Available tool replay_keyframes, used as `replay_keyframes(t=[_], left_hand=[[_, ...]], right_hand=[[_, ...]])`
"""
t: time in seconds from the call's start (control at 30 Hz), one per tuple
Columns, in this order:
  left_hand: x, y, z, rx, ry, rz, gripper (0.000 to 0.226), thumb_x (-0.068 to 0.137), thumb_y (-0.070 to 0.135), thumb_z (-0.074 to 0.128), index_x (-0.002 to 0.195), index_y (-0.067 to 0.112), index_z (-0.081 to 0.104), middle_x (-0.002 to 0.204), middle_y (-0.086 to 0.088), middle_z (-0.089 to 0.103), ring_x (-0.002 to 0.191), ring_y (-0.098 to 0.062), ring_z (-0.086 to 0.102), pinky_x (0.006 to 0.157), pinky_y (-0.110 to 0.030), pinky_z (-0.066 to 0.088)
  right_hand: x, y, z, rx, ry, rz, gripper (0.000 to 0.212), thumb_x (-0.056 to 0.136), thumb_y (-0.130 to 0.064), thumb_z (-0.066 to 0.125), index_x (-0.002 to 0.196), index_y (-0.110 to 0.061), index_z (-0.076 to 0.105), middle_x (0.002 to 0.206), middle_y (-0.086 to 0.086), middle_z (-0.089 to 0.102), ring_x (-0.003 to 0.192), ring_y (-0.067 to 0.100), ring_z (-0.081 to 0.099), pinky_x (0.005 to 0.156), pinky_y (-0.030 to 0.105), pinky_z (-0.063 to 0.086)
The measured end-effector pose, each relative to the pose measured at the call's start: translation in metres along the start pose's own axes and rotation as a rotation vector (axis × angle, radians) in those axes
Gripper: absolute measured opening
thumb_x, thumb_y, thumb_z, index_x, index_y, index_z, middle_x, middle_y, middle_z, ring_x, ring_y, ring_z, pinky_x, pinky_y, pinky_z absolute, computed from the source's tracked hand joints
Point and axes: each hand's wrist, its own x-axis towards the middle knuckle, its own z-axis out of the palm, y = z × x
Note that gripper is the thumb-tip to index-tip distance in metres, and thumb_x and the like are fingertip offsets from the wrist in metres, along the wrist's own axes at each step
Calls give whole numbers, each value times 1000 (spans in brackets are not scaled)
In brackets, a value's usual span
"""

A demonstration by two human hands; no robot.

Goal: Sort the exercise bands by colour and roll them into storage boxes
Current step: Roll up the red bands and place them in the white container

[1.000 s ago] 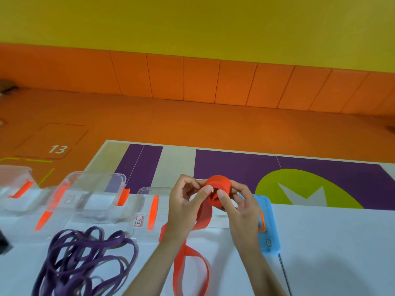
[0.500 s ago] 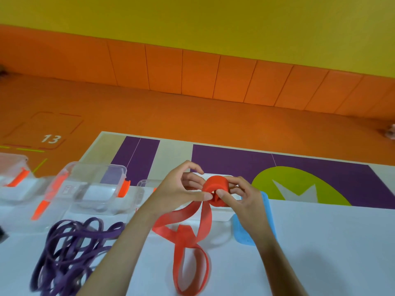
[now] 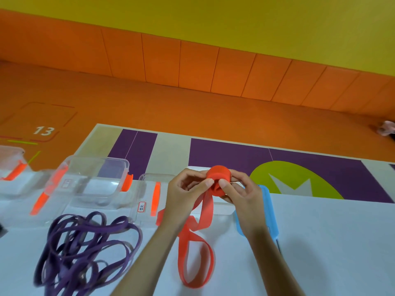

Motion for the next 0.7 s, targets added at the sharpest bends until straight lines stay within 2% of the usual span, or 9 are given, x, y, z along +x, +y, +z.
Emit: replay_keyframes(t=[0.1, 0.2, 0.27, 0.37, 0.43, 0.5, 0.57, 0.63, 0.7], left_hand=[[-3, -5, 1, 38, 27, 34, 5, 89, 8, 80, 91, 8, 75, 110, -1, 81, 108, -19, 76, 90, -35, 59], [-8, -9, -1, 185, 17, 101, 13, 92, 15, 80, 105, 15, 78, 120, 11, 77, 120, -10, 69, 101, -30, 56], [-10, -9, -2, 277, 40, 168, 20, 90, 18, 82, 109, 24, 78, 119, 18, 75, 119, -7, 68, 97, -23, 56], [-7, -6, -4, 315, 29, 213, 22, 89, 17, 83, 106, 31, 78, 109, 16, 77, 110, -14, 73, 93, -26, 59], [-6, 3, -5, 333, -17, 216, 26, 91, 16, 81, 106, 36, 77, 107, 18, 78, 106, -12, 75, 90, -26, 60], [-5, 12, -3, 363, -51, 207, 27, 92, 16, 80, 106, 39, 75, 106, 21, 78, 104, -7, 74, 87, -20, 59], [-4, 17, 0, 371, -62, 170, 18, 94, 22, 78, 105, 35, 73, 107, 24, 76, 105, -3, 72, 84, -15, 57], [-2, 21, 6, 370, -48, 110, 10, 96, 35, 75, 102, 30, 69, 106, 22, 76, 105, -4, 72, 86, -19, 57], [-3, 24, 15, 399, -20, 41, 28, 91, 56, 70, 103, 32, 62, 104, 18, 75, 104, -7, 72, 91, -24, 58]], right_hand=[[-4, 5, 5, 40, 25, 9, 35, 82, -29, 80, 115, -19, 72, 103, 4, 76, 101, 26, 77, 82, 39, 64], [-7, 9, 6, 68, 66, 6, 35, 80, -28, 83, 112, -19, 73, 103, 6, 76, 101, 28, 77, 85, 42, 63], [-8, 11, 5, 53, 86, -3, 31, 81, -25, 86, 109, -21, 74, 105, 6, 75, 101, 29, 77, 89, 46, 62], [-8, 12, 5, 63, 94, -10, 27, 83, -18, 86, 107, -19, 74, 105, 7, 75, 100, 29, 77, 94, 53, 60], [-8, 9, 6, 75, 108, -5, 29, 80, -23, 87, 105, -20, 73, 105, 6, 76, 99, 28, 77, 95, 54, 59], [-6, 7, 7, 79, 119, -16, 29, 78, -25, 87, 103, -25, 72, 105, 5, 76, 100, 27, 77, 95, 52, 60], [-3, 5, 5, 56, 122, -49, 29, 80, -24, 88, 104, -27, 71, 108, 3, 76, 102, 27, 76, 93, 47, 61], [0, 6, 6, 30, 120, -90, 32, 80, -20, 89, 105, -23, 70, 107, 2, 75, 102, 25, 76, 89, 40, 63], [1, 9, 9, 8, 122, -119, 35, 78, -11, 90, 103, -19, 68, 101, -5, 75, 99, 21, 76, 83, 32, 63]])
